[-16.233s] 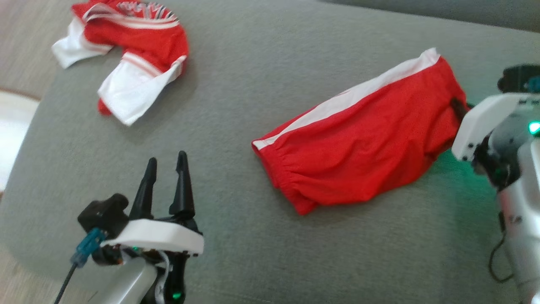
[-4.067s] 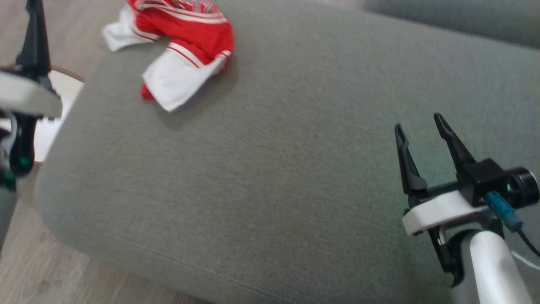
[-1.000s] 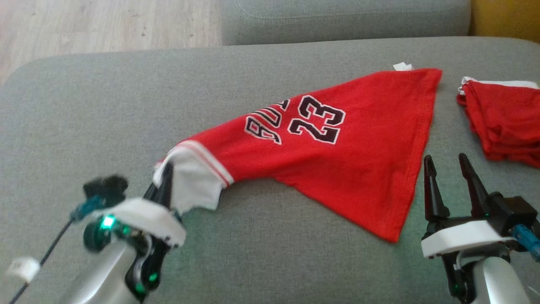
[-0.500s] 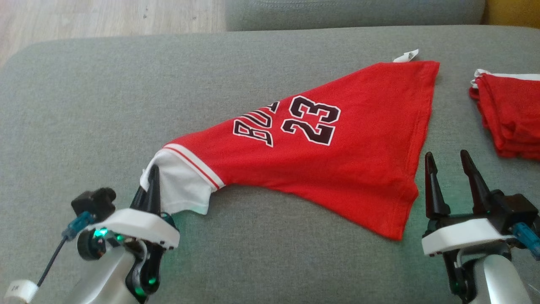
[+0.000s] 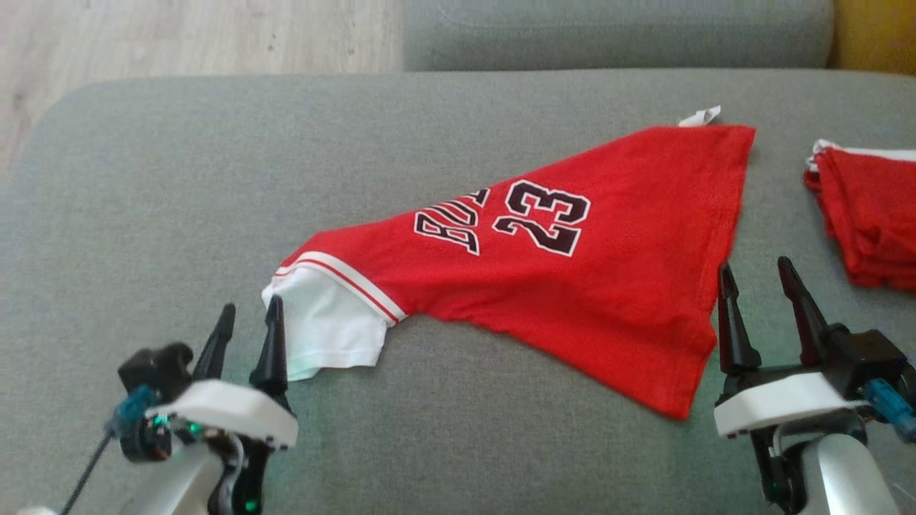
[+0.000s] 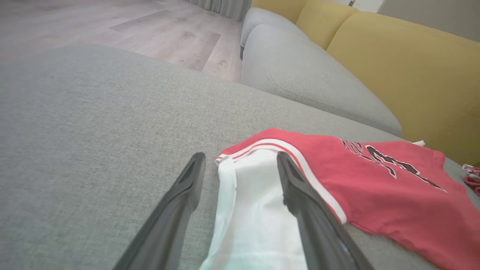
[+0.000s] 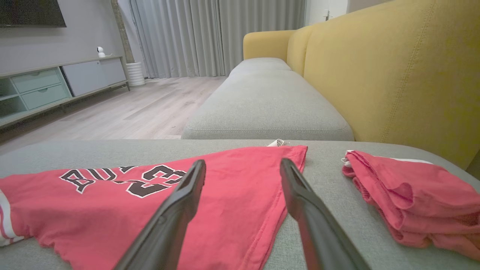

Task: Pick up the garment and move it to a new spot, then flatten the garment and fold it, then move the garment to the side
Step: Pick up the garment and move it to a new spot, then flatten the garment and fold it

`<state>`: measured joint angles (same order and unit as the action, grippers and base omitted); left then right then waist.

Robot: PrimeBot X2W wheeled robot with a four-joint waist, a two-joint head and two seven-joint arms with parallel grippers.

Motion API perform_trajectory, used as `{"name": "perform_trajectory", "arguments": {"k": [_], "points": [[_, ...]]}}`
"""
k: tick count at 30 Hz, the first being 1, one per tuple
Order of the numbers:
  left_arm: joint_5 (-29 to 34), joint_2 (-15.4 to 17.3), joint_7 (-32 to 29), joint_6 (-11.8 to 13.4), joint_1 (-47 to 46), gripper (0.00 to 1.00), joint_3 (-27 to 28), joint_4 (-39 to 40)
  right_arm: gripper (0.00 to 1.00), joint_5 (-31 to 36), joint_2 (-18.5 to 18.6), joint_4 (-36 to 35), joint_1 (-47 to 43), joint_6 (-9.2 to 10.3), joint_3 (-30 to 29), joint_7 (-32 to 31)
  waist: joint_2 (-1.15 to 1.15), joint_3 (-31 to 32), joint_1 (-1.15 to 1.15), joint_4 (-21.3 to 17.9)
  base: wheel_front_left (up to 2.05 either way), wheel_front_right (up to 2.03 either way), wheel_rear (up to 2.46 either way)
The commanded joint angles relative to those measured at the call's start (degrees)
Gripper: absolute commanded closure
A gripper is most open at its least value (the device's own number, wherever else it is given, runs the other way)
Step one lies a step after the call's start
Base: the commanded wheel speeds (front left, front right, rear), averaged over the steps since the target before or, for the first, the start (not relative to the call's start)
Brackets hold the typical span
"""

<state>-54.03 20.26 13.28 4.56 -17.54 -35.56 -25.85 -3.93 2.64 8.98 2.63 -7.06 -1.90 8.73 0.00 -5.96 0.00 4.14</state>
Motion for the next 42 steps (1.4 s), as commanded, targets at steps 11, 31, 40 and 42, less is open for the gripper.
{"name": "perform_trajectory", "arguments": {"k": [11, 31, 40, 42], "points": [[7.2, 2.0, 1.7, 5.5, 9.3, 0.00, 2.4, 12.3, 0.00, 0.2, 0.2, -2.8, -5.1, -0.43, 1.6, 0.2, 0.00, 6.4, 0.00, 1.2, 0.00, 0.00, 0.00], [10.8, -0.1, 1.7, 8.1, 16.7, 0.00, 4.0, 16.9, 0.00, -4.5, 0.2, 1.6, -8.6, -0.43, 3.7, 2.6, 0.00, 9.7, 0.00, 2.6, 0.00, 0.00, 0.00], [11.2, -0.1, 1.7, 7.8, 16.4, 0.00, 4.1, 16.3, 0.00, -4.7, 0.2, 3.1, -8.0, -0.43, 4.0, 3.2, 0.00, 9.4, 0.00, 3.0, 0.00, 0.00, 0.00], [11.3, -0.1, 1.7, 7.9, 16.4, 0.00, 4.1, 16.2, 0.00, -4.7, 0.2, 3.3, -7.9, -0.43, 4.2, 3.3, 0.00, 9.3, 0.00, 3.0, 0.00, 0.00, 0.00]]}}
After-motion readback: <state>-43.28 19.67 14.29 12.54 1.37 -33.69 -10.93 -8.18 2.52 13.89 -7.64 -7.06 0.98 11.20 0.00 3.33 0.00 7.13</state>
